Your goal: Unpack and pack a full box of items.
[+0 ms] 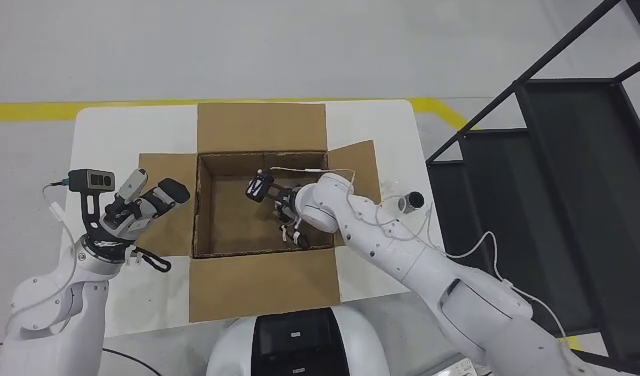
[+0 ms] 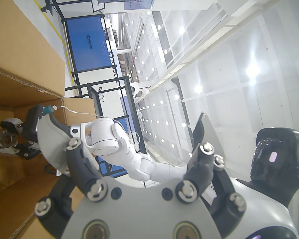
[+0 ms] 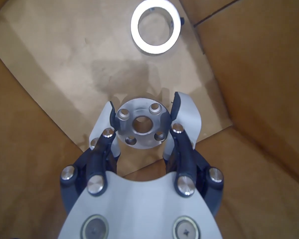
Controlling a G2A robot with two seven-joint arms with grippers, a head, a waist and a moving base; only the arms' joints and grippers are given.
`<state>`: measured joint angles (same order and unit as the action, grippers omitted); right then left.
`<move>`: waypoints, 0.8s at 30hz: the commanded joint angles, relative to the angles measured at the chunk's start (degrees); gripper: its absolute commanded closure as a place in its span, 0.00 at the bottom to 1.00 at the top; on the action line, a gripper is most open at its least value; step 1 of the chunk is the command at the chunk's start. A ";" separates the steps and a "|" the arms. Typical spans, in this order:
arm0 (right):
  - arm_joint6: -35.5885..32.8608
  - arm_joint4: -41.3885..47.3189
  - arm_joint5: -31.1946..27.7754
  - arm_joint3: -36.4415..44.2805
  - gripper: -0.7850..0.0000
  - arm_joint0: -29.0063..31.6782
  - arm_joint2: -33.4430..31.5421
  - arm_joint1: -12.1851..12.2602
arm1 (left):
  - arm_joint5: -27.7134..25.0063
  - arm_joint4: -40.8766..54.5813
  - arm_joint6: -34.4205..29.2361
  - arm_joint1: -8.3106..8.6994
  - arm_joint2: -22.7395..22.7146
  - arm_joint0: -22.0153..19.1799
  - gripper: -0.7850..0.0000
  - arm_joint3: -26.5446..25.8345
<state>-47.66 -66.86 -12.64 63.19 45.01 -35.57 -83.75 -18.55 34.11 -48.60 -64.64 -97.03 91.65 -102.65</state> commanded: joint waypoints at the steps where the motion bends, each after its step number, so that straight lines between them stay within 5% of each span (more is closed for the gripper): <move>1: 0.51 -0.10 0.06 -0.96 1.00 -0.16 0.30 -0.30 | 0.00 0.00 0.00 0.00 0.00 0.00 0.00 0.00; 10: 2.01 0.31 0.47 -5.49 1.00 -1.69 2.04 -2.41 | 0.00 0.00 0.00 0.00 0.00 0.00 0.00 0.00; 12: 2.11 0.27 0.56 -6.46 0.68 -2.01 2.33 -2.82 | 0.00 0.00 0.00 0.00 0.00 0.00 0.00 0.00; 15: 2.35 0.10 0.77 -7.56 0.45 -2.35 2.68 -3.38 | 0.00 0.00 0.00 0.00 0.00 0.00 0.00 0.00; 18: 2.58 0.09 0.80 -8.49 0.36 -2.61 2.80 -3.84 | 0.00 0.00 0.00 0.00 0.00 0.00 0.00 0.00; 21: 2.81 0.03 0.79 -9.10 0.01 -2.74 2.74 -4.17 | 0.00 0.00 0.00 0.00 0.00 0.00 0.00 0.00; 24: 2.88 0.33 0.60 -8.41 0.00 -2.62 2.16 -4.23 | 0.00 0.00 0.00 0.00 0.00 0.00 0.00 0.00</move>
<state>-44.80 -66.68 -11.96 54.45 42.32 -33.20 -88.00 -18.55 34.11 -48.60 -64.64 -97.03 91.65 -102.65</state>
